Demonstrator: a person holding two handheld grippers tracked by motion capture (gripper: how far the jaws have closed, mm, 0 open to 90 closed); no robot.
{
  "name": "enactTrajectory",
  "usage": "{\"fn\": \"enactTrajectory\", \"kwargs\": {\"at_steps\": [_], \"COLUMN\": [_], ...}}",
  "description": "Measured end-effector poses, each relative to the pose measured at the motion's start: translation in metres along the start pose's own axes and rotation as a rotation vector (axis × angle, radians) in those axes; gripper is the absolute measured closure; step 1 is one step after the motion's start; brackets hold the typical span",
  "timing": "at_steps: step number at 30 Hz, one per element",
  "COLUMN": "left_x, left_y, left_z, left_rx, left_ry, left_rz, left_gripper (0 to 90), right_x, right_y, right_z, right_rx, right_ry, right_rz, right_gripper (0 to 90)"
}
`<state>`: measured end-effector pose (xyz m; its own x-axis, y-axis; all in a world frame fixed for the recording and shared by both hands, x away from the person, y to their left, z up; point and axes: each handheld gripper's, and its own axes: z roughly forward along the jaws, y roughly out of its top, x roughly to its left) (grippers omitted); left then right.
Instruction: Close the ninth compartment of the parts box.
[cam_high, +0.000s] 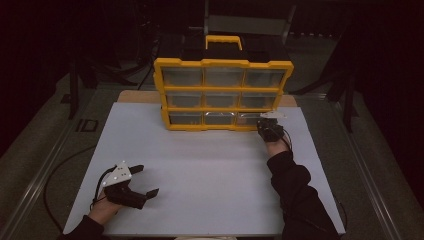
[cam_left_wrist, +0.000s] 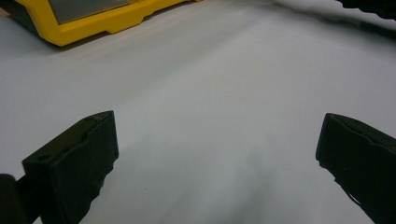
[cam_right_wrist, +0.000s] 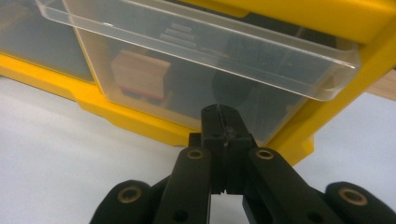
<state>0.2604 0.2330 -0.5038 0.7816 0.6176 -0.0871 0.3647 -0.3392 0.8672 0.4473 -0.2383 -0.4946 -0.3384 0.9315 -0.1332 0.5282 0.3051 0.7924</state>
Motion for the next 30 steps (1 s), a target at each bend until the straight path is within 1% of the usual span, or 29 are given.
{"fn": "enactTrajectory", "kwargs": {"at_steps": [6,11,13,14,16,18,23,30], "left_x": [-0.0001,0.0,0.0,0.0,0.0,-0.0001,0.0003,0.0008], "left_y": [0.0,-0.0001,-0.0001,-0.0001,-0.0001,-0.0001,-0.0001,-0.0001], "left_z": [-0.0002,0.0,-0.0001,-0.0002,-0.0002,-0.0001,-0.0002,-0.0004], "left_rx": [-0.001,0.0,-0.001,-0.001,-0.001,-0.001,-0.002,-0.002], "left_ry": [0.001,-0.001,-0.001,-0.001,-0.001,0.0,-0.001,-0.001], "left_rz": [0.0,-0.001,0.0,-0.001,-0.001,-0.001,-0.001,-0.002], "left_gripper": [0.0,0.0,0.0,0.0,0.0,0.0,0.0,0.0], "right_x": [-0.002,-0.0045,-0.0041,-0.0038,-0.0038,-0.0033,-0.0023,0.0007], "right_y": [0.0034,0.0052,0.0052,0.0051,0.0055,0.0061,0.0061,0.0071], "right_z": [0.0042,0.0079,0.0082,0.0083,0.0085,0.0085,0.0084,0.0045], "right_rx": [0.008,0.016,0.018,0.018,0.02,0.024,0.026,0.026], "right_ry": [-0.012,-0.01,-0.011,-0.013,-0.013,-0.022,-0.029,-0.032], "right_rz": [-0.007,0.012,0.008,0.002,0.006,-0.006,-0.016,-0.009], "right_gripper": [90.0,90.0,90.0,90.0,90.0,90.0,90.0,90.0]}}
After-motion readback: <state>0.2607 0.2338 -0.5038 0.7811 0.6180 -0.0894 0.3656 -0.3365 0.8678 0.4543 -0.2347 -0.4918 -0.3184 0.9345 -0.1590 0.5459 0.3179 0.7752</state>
